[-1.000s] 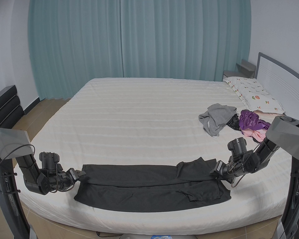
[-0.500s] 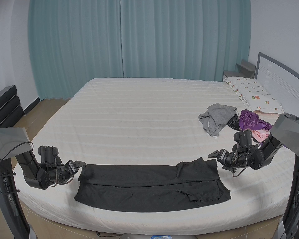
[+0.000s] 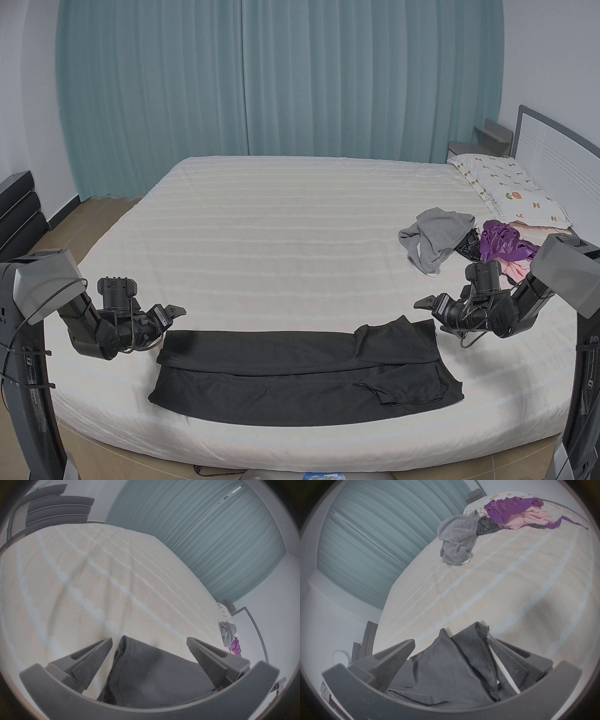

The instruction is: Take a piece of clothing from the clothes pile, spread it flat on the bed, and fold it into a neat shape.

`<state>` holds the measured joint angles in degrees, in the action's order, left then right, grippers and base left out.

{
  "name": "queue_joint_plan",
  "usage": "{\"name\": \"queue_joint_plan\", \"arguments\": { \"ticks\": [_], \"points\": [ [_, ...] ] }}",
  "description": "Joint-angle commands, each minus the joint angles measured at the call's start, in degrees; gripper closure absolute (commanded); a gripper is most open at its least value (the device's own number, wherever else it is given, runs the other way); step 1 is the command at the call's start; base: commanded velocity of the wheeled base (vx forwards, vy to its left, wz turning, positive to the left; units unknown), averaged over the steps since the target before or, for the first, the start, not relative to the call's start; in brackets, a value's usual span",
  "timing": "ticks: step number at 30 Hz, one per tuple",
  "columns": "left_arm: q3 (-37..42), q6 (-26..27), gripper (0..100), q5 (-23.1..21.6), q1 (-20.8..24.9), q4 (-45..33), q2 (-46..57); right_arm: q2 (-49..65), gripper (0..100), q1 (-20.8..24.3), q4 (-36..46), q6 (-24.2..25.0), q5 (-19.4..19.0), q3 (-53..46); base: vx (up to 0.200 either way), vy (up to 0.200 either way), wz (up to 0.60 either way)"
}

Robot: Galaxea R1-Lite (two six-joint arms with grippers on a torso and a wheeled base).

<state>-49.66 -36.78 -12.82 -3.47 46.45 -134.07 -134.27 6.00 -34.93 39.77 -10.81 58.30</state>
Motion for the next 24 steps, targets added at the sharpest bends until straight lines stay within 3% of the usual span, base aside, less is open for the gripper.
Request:
{"name": "queue_joint_plan", "arguments": {
  "ticks": [1,4,5,19,20,24],
  "points": [
    [-2.19,0.22,0,0.52,1.01,-0.13,-3.30,-2.58,0,-0.90,-0.05,0.05,-0.70,1.38,0.000,0.000,0.00],
    [-2.28,0.57,0,1.31,1.45,-0.04,-3.65,-3.19,0,-1.08,-0.05,0.22,-0.79,1.73,0.000,0.000,0.00],
    [-2.37,0.66,100,1.75,1.45,0.05,-3.83,-3.19,0,-1.08,-0.05,0.58,-0.79,1.73,0.000,0.000,0.00],
    [-2.45,-0.22,100,6.76,1.28,0.58,-3.92,-5.48,0,-1.43,0.03,1.19,-0.79,4.63,0.000,0.000,0.00],
    [-2.54,-1.63,100,8.96,1.10,1.19,-3.83,-5.92,0,-1.43,0.03,1.19,-0.96,4.99,0.000,0.000,0.00],
    [-2.45,-3.74,100,9.22,0.93,2.16,-3.83,-6.09,0,-1.43,0.12,1.28,-1.58,5.34,0.000,0.000,0.00]
  ]
}}
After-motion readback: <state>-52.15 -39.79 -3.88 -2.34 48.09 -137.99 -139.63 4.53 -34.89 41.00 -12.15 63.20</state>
